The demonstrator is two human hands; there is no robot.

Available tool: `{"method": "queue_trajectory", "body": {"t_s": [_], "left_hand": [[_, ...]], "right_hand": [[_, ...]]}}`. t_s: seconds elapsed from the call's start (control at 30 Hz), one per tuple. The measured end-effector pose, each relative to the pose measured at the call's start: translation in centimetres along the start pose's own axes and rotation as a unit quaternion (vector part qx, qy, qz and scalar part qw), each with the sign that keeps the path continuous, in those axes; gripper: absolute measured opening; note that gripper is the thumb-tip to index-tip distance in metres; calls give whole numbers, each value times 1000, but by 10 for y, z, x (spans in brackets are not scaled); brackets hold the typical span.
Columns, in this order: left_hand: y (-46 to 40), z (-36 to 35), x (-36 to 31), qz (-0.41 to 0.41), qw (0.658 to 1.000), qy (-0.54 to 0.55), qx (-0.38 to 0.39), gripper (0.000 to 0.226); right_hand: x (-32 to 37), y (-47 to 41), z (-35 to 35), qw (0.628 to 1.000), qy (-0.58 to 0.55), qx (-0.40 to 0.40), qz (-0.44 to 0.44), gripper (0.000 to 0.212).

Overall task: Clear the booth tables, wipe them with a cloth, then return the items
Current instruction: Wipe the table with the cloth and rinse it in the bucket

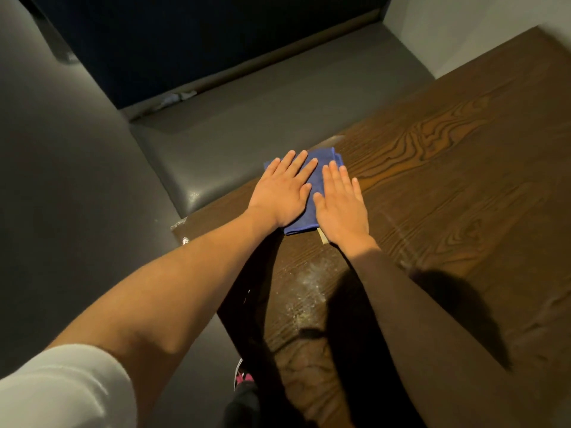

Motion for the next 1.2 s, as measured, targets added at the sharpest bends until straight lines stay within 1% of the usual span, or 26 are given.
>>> {"method": "queue_trajectory", "body": {"t_s": [0.13,0.27,0.43,0.6,0.9,1.07,1.2], "left_hand": [[42,-6,3,26,1000,8,-1,57],[77,-11,-11,44,999,15,13,57],[93,-14,-44,28,999,4,19,57],[99,-20,-101,-26,999,7,35,57],[110,-38,-222,-160,985,-15,67,57],[137,-49,-276,-214,974,-32,73,57],[170,-57,-299,-242,966,-49,75,57]], "right_hand": [[21,33,-8,1000,3,7,9,61],[23,66,-13,999,-2,24,21,62],[4,100,-11,999,-3,35,-1,61],[-38,148,-11,998,-6,27,-55,61],[-119,249,-11,982,-13,18,-186,60],[-148,308,-22,967,-33,11,-251,60],[-146,352,-34,955,-68,-9,-290,60]]}}
Point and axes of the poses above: each hand's wrist, its own y-axis away from the middle knuckle, its own z-axis out of the back of the hand, x = y × z, the point moved 2 cm from there along -y, towards the middle knuckle, and after that the axes turned 4 degrees about -y, right-handed, at the moved point
